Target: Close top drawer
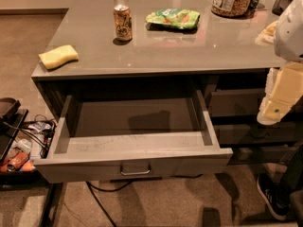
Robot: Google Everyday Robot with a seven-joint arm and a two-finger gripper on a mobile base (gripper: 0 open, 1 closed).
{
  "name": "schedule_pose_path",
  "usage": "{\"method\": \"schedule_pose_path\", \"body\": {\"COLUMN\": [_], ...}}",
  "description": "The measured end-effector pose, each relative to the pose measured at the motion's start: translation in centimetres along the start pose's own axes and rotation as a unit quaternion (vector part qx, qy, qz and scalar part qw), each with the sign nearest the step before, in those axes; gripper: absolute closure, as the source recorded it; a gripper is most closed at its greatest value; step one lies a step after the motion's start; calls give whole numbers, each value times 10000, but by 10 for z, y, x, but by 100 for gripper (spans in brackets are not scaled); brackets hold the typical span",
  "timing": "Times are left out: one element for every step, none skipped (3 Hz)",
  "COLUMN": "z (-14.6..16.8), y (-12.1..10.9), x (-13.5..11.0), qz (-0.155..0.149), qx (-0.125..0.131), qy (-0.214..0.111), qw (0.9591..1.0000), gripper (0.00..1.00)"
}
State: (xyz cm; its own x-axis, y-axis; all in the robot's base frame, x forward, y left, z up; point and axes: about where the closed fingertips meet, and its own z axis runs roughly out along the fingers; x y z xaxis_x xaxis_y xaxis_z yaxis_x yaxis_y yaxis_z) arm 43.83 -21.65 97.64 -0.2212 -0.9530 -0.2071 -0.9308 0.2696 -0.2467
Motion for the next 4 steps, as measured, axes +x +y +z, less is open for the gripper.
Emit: {"method": "schedule_pose_path", "body": {"z": [0,-2,13,30], "y": [0,2,10,31], "x": [0,-1,0,1], "qz": [0,-55,-75,-129], "qx": [0,22,-120,-399], "qy": [-1,-111,-270,-403], "qw": [10000,9999,9995,9983], "gripper": [0,0,0,0]}}
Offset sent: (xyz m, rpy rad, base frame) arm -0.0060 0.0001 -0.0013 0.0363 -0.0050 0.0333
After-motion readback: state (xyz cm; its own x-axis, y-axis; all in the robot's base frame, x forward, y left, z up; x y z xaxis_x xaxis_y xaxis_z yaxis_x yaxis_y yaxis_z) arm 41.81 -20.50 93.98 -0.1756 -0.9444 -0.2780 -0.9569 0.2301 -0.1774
